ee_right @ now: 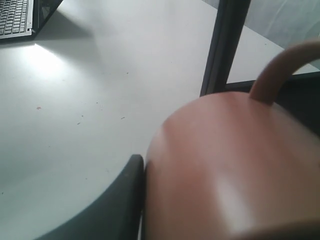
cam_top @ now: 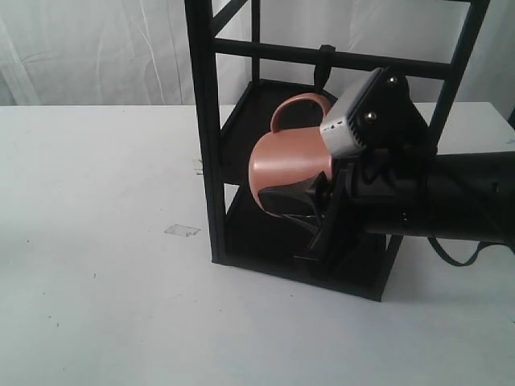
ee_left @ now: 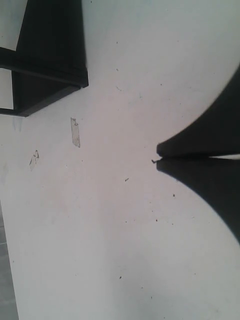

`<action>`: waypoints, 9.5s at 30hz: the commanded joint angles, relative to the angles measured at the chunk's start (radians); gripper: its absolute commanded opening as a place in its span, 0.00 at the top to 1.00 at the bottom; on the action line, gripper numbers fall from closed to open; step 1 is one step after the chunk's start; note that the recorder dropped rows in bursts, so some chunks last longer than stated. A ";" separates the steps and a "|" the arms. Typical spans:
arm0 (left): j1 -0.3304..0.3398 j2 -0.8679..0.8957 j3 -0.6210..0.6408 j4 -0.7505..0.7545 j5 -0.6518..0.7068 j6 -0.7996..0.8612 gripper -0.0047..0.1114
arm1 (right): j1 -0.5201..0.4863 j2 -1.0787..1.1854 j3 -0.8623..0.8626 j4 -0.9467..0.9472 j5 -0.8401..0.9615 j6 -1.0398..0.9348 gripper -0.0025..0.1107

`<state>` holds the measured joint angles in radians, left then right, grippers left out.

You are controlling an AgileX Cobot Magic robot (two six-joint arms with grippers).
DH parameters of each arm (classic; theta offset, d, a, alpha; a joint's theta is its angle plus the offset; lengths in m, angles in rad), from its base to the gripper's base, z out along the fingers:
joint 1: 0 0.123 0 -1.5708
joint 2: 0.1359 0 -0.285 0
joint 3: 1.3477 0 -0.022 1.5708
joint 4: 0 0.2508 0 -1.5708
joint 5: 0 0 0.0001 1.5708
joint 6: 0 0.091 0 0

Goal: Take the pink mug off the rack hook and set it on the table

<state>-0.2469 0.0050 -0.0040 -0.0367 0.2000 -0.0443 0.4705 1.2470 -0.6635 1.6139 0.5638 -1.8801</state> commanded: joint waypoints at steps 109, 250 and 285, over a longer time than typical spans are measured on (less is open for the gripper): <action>0.001 -0.005 0.004 -0.011 0.002 -0.001 0.96 | 0.009 0.141 0.061 -1.608 0.112 1.547 0.98; 0.001 -0.005 0.004 -0.011 0.002 -0.001 0.96 | 0.009 -0.816 0.085 -1.483 -0.043 1.727 0.98; 0.060 -0.005 0.004 -0.011 0.033 -0.003 0.96 | 0.009 -0.992 0.284 -1.483 -0.035 1.727 0.98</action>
<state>-0.2240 0.0050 -0.0040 -0.0367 0.2300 -0.0460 0.4767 0.2601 -0.3855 0.1297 0.5306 -0.1560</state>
